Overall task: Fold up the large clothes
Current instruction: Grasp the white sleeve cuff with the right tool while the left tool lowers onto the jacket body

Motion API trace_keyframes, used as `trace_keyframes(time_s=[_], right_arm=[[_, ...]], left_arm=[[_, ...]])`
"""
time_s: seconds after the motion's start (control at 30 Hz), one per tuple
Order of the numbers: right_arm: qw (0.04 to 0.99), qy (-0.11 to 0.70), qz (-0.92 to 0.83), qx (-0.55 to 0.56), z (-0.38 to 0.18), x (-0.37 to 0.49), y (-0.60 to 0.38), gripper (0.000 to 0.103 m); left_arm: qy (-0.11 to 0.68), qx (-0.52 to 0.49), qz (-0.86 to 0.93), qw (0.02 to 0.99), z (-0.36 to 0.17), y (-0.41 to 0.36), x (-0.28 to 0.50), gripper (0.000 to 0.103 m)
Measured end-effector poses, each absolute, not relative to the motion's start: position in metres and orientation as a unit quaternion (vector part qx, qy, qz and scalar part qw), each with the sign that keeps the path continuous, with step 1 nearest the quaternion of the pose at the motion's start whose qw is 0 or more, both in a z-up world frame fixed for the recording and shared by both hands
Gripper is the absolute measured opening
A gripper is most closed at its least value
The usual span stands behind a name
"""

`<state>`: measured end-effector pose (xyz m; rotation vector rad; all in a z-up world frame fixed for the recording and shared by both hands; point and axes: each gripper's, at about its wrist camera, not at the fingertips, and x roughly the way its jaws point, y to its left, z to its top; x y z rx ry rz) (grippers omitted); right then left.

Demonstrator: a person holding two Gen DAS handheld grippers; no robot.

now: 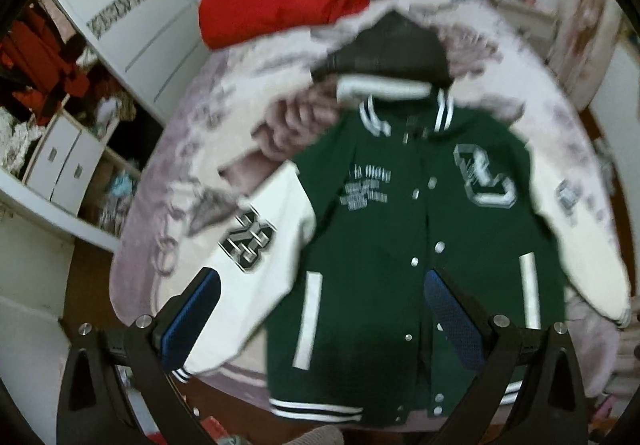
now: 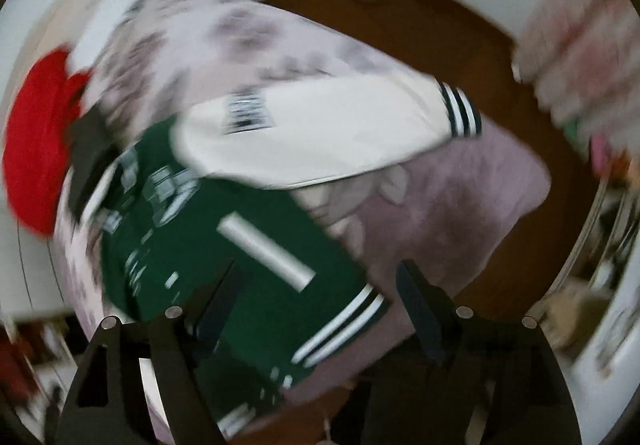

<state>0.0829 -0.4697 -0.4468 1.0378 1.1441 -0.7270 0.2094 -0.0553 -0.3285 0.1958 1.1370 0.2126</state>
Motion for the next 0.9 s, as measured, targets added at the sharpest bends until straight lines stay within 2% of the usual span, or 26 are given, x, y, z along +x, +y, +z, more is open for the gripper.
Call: trace_keyframes(time_s=[0.17,0.23,0.37,0.4,0.47,0.5,0.53,0.73,0.9], right_arm=[[0.58,0.437,-0.367,0.582,-0.615,0.037,-0.563,0.081],[0.573,0.382,-0.365,0.626,-0.66,0.025,-0.588,0.081],[0.584,0.293,-0.373,0.659,-0.702,0.025,-0.615,0.083],[0.59,0.276,-0.379,0.657,-0.705,0.028,-0.618,0.079],[0.602,0.244,-0.385,0.656,-0.709,0.035,-0.624,0.054],[0.604,0.23,-0.384,0.659,-0.711,0.038,-0.629,0.02],[0.603,0.224,-0.382,0.664,-0.711,0.04,-0.632,0.014],[0.635,0.203,-0.384,0.639,-0.682,0.076,-0.685,0.008],[0.672,0.201,-0.37,0.61,-0.625,0.12,-0.724,0.007]], left_arm=[[0.582,0.105,0.118,0.798,-0.427,-0.09,0.234,0.103],[0.602,0.12,0.117,0.781,-0.465,-0.109,0.24,0.103],[0.613,0.136,0.113,0.77,-0.499,-0.144,0.251,0.103],[0.615,0.136,0.108,0.769,-0.503,-0.154,0.256,0.103],[0.608,0.14,0.096,0.775,-0.504,-0.177,0.269,0.103],[0.604,0.143,0.09,0.779,-0.504,-0.19,0.277,0.103],[0.601,0.143,0.082,0.782,-0.504,-0.201,0.286,0.103],[0.593,0.116,0.027,0.796,-0.511,-0.268,0.353,0.103],[0.614,0.142,0.001,0.776,-0.553,-0.312,0.405,0.103]])
